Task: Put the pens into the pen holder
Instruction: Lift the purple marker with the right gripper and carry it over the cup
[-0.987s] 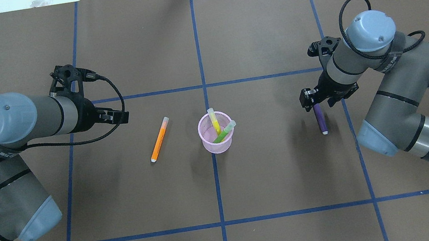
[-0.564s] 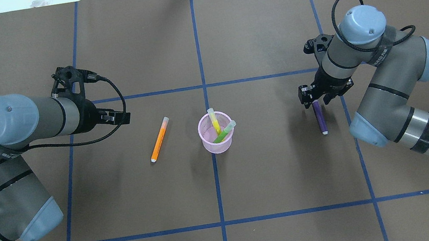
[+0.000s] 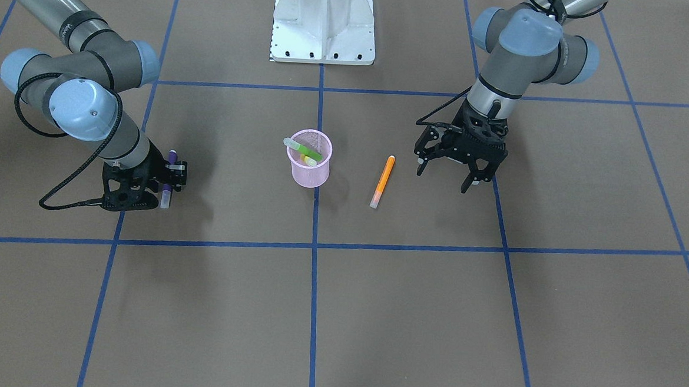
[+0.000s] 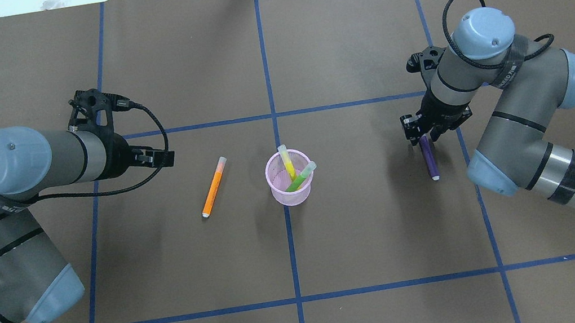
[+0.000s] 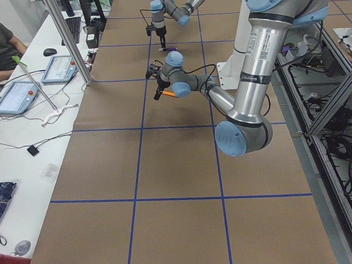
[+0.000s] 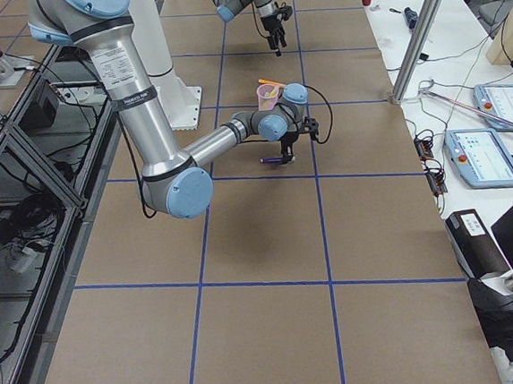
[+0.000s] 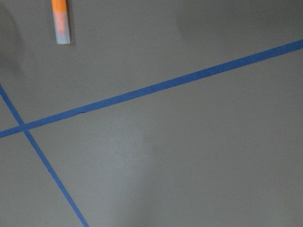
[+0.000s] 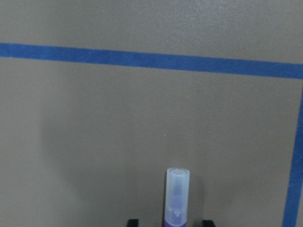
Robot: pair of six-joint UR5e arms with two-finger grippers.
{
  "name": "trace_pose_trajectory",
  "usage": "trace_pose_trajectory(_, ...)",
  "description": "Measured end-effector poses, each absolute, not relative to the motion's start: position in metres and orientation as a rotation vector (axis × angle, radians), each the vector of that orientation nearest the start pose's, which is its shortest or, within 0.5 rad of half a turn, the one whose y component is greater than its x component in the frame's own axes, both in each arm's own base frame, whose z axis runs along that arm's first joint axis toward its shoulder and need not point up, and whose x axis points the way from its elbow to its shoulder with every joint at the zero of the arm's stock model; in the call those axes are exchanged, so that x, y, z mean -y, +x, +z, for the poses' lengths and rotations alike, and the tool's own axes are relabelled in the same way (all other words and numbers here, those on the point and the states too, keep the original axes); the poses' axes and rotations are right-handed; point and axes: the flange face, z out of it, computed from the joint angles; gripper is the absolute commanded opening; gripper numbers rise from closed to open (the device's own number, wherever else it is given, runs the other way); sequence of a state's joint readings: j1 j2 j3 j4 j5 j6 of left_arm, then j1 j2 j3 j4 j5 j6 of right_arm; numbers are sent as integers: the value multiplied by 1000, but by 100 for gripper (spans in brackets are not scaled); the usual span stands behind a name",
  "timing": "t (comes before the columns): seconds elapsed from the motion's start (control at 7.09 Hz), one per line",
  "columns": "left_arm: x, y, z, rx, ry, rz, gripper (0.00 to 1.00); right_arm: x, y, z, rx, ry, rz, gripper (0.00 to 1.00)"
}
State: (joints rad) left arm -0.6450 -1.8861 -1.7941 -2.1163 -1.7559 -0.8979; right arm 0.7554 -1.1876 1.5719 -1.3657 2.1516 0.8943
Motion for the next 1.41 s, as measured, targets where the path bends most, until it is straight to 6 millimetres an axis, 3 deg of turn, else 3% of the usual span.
trace_pose_trajectory(0.28,454,411,323,-957,531,126,100,504,-422,426,798,-53,-97,50)
trace_pose_trajectory(0.42,453,411,323,-957,531,126,100,504,-422,426,797,-54,-97,43)
trace_pose_trajectory(0.56,453,411,323,-958,531,126,100,503,-423,427,796,-55,-97,31)
trace_pose_trajectory(0.71,453,410,322,-959,532,126,100,503,-423,428,796,-57,-97,5)
trace_pose_trajectory(0.85,453,410,322,-959,532,126,100,503,-423,429,795,-60,-97,0)
trace_pose_trajectory(1.27,453,410,321,-960,534,125,100,502,-422,424,816,-81,-102,0)
trace_pose_trajectory(1.41,453,408,318,-969,542,125,100,502,-414,402,850,-66,-94,0)
